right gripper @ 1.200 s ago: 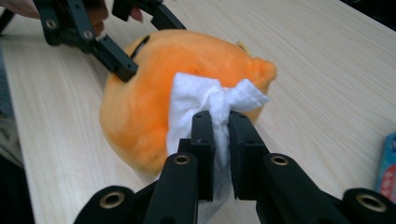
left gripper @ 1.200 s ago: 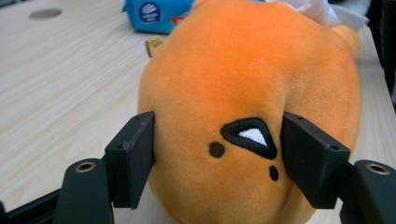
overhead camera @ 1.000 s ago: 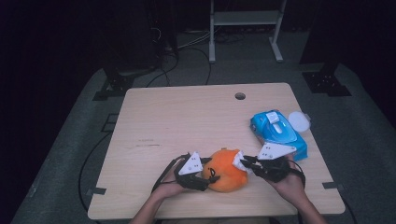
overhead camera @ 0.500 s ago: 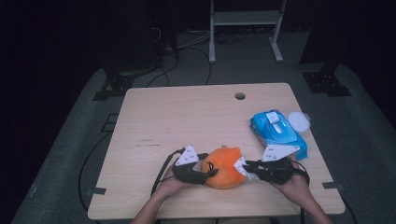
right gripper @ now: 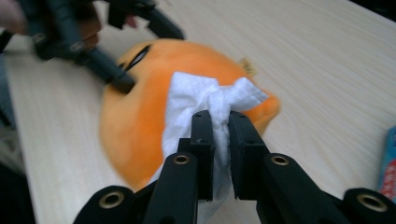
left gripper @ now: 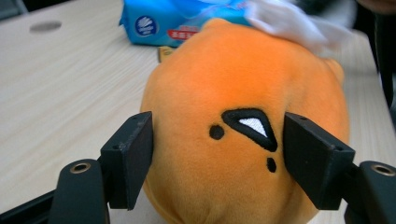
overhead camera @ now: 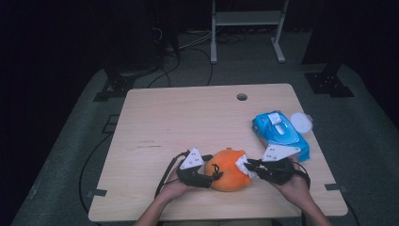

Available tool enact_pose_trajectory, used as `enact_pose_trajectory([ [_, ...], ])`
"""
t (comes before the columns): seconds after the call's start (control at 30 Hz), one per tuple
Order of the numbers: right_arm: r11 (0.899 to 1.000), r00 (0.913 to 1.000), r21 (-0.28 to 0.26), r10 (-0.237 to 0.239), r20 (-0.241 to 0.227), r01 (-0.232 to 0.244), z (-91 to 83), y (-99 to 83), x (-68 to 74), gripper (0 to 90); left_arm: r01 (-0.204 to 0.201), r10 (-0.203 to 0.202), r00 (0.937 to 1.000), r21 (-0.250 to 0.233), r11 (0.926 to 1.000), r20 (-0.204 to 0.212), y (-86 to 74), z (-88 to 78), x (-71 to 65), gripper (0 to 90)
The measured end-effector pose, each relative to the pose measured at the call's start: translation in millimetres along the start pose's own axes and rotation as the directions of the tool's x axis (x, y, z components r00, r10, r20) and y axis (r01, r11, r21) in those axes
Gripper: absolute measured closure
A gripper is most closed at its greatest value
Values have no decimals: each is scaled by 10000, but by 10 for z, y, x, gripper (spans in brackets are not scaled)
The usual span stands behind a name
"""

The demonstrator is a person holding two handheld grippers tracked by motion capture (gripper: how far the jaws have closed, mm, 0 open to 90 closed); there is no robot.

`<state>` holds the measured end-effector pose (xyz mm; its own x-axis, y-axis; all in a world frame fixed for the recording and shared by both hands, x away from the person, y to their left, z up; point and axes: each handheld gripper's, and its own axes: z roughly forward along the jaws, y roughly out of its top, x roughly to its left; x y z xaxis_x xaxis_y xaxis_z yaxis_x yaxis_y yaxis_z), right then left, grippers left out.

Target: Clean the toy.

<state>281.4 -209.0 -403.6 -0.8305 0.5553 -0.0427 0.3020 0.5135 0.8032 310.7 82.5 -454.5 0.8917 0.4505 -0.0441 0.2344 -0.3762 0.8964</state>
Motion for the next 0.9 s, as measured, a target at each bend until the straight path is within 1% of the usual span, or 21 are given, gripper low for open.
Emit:
enact_pose_trajectory([
  [0.07,9999,9986,-8,-138,-519,137,6,18,49,803,376,-376,9992,-20,9993,-141,0,0,34,280],
  [0.13,9992,9967,-3,-404,-706,405,33,60,117,803,605,-606,9980,-23,9982,-194,0,-1,49,291],
  [0.17,9985,9947,12,-542,-869,545,56,82,159,803,637,-637,9978,-23,9980,-185,0,-1,50,291],
  [0.2,9978,9938,36,-657,-898,662,68,92,178,803,583,-583,9982,-10,9983,-157,-2,-4,48,294],
  [0.23,9969,9940,95,-768,-777,778,78,98,200,803,541,-542,9984,-75,9985,-135,-5,-5,39,296],
  [0.27,9967,9945,111,-791,-683,801,77,98,200,803,357,-357,9993,-88,9993,-48,-8,-13,31,302],
  [0.33,9981,9968,84,-607,-517,612,56,77,146,802,131,-131,9999,-108,9999,31,-4,-15,15,313],
  [0.4,9996,9992,63,-280,-278,281,22,39,61,803,-160,161,9999,-112,9998,62,5,-9,-16,319],
  [0.43,9999,9999,36,-114,-96,114,6,22,15,803,-433,434,9990,-70,9990,110,11,-7,-40,322],
  [0.5,9998,9994,0,191,284,-191,-24,-4,-63,803,-1020,1021,9945,-44,9948,253,23,3,-103,327],
  [0.53,9993,9987,-77,369,349,-366,-34,-12,-95,803,-1350,1349,9902,-1,9908,362,30,11,-145,328],
  [0.57,9985,9979,-176,524,389,-517,-37,-16,-119,803,-1524,1523,9874,-21,9883,433,35,18,-170,329],
  [0.6,9983,9975,-205,555,447,-546,-35,-15,-122,803,-1728,1725,9838,14,9850,490,43,21,-198,329],
  [0.63,9982,9973,-190,574,467,-566,-27,-10,-120,803,-1855,1851,9811,34,9826,562,49,28,-218,327],
  [0.67,9988,9980,-160,465,439,-459,-9,-2,-106,803,-1886,1880,9804,45,9820,597,51,27,-219,320],
  [0.73,9995,9986,-102,292,430,-288,6,4,-68,803,-1790,1780,9805,50,9838,827,51,4,-195,306],
  [0.77,9998,9994,-104,155,303,-152,7,5,-51,803,-1709,1697,9805,40,9853,995,56,-16,-171,285],
  [0.8,9999,9999,-117,26,138,-25,3,5,-36,803,-1395,1389,9842,-19,9902,1096,71,-35,-142,250],
  [0.83,9998,9999,-112,-139,17,139,-4,4,-18,804,-1089,1090,9887,-70,9940,1029,87,-43,-119,201],
  [0.87,9997,9997,-92,-242,-102,241,-6,3,-3,804,-845,850,9924,-100,9964,893,99,-40,-101,157],
  [0.9,9995,9994,-36,-303,-192,302,-9,4,6,804,-498,497,9963,4,9988,700,112,-23,-81,105],
])
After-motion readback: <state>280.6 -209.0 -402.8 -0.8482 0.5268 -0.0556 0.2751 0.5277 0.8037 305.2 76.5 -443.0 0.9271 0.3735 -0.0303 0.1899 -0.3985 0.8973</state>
